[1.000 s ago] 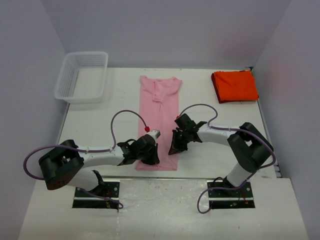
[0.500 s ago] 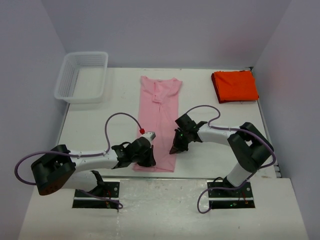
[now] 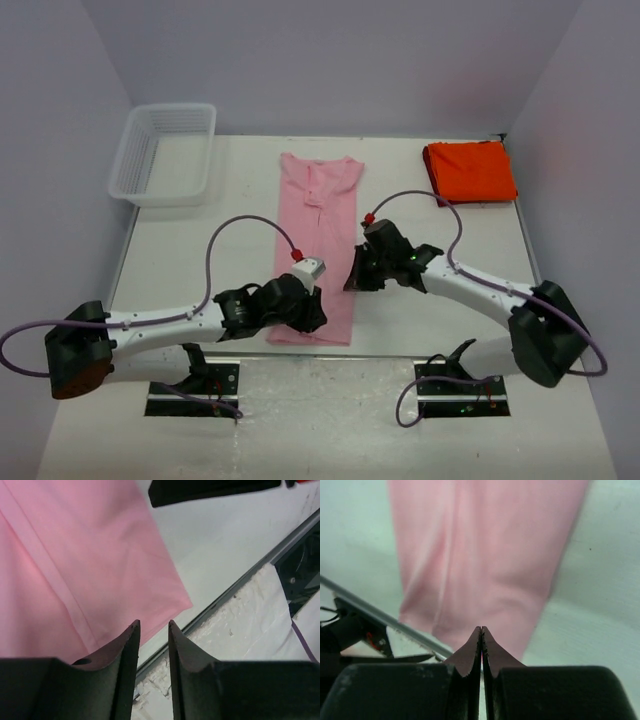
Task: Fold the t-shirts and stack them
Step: Grab the bottom of the folded rectangular tshirt with both arms
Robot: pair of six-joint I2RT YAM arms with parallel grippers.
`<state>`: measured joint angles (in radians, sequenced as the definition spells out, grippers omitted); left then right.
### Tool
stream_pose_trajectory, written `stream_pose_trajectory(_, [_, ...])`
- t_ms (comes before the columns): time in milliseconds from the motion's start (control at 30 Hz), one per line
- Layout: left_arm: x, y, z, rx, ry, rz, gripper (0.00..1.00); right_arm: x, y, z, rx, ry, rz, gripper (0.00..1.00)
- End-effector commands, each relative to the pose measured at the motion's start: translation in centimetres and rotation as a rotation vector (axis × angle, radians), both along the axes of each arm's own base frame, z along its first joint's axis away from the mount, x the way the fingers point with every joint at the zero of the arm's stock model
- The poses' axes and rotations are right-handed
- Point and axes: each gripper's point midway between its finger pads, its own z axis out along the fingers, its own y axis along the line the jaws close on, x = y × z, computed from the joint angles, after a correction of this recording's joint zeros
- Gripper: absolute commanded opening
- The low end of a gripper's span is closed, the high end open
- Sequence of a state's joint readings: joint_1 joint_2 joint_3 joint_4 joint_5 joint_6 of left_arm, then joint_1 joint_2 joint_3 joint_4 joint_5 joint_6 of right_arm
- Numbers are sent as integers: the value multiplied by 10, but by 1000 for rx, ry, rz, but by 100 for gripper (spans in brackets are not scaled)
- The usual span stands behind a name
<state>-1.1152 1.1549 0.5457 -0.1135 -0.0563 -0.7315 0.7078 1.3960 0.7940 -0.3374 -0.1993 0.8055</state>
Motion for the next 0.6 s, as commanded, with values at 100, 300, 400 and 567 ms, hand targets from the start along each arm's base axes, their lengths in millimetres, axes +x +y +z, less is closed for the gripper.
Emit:
stream_pose_trajectory(100, [72, -7, 74, 43, -274, 66, 33, 5, -23, 85, 20, -277, 16, 0])
stream_pose_trajectory(300, [176, -5, 62, 92, -265, 122, 30, -17, -40, 82, -46, -221, 46, 1])
stream_pose_trajectory(400, [223, -9, 45, 99, -236, 114, 29, -28, -40, 65, -42, -182, 71, 0])
stream_pose_trajectory(567, [285, -22, 17, 39, -186, 93, 26, -46, -18, 37, 4, -94, 167, 0])
